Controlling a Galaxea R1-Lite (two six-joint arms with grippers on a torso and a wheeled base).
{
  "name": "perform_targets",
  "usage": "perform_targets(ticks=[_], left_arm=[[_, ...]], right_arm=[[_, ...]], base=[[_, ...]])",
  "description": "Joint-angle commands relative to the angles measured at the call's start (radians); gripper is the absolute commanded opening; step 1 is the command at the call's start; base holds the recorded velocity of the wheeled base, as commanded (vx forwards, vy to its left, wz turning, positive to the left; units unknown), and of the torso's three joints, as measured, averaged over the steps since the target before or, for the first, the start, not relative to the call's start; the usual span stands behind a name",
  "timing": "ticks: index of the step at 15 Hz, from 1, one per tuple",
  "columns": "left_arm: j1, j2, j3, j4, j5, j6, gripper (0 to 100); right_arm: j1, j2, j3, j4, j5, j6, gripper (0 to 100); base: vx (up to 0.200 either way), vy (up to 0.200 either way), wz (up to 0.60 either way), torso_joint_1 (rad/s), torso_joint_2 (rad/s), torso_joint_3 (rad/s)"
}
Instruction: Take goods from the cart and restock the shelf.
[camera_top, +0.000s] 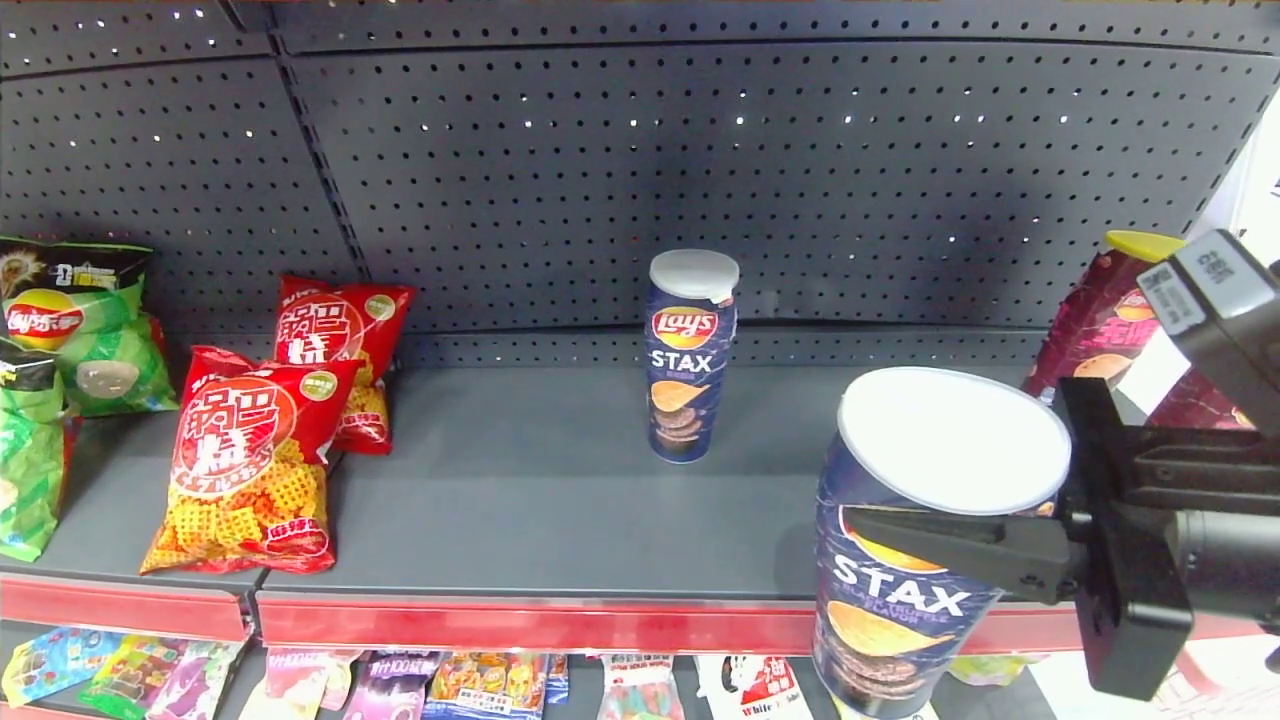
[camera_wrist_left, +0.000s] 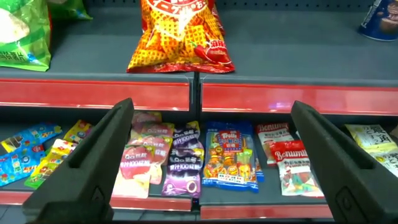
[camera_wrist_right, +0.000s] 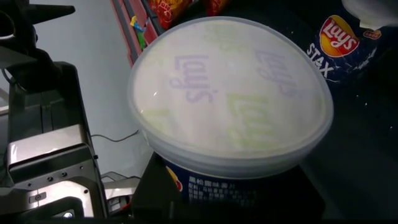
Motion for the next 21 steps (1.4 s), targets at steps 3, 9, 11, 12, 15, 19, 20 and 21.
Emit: perform_targets(ticks=[3,9,11,12,15,19,20,21], left_arm=[[0.0,0.001,0.0,0.0,0.0,0.0,100],[0.0,0.001,0.0,0.0,0.0,-0.002,100],[0.0,0.001,0.0,0.0,0.0,0.0,100],[0.0,0.001,0.0,0.0,0.0,0.0,100],[0.0,0.001,0.0,0.0,0.0,-0.002,100],[0.0,0.001,0.0,0.0,0.0,-0.002,100],[0.0,0.001,0.0,0.0,0.0,-0.002,100],[0.0,0.001,0.0,0.0,0.0,-0.002,100]], right_arm=[[0.0,0.0,0.002,-0.001,0.001,-0.001,0],[-0.001,-0.001,0.002,-0.001,0.001,0.001,0],[-0.001,0.0,0.002,-0.001,0.001,0.001,0],[-0.001,0.0,0.002,-0.001,0.001,0.001,0],[-0.001,0.0,0.0,-0.002,0.001,0.001,0],[-0.001,0.0,0.003,-0.016,0.001,0.001,0],[-0.001,0.0,0.005,-0.016,0.001,0.001,0],[-0.001,0.0,0.005,-0.016,0.001,0.001,0]], base=[[0.133,0.0,0.0,-0.003,0.0,0.002],[0.033,0.0,0.0,-0.003,0.0,0.002],[0.0,0.0,0.0,0.0,0.0,0.0],[0.0,0.0,0.0,0.0,0.0,0.0],[0.0,0.0,0.0,0.0,0.0,0.0],[0.0,0.0,0.0,0.0,0.0,0.0],[0.0,0.0,0.0,0.0,0.0,0.0],[0.0,0.0,0.0,0.0,0.0,0.0]])
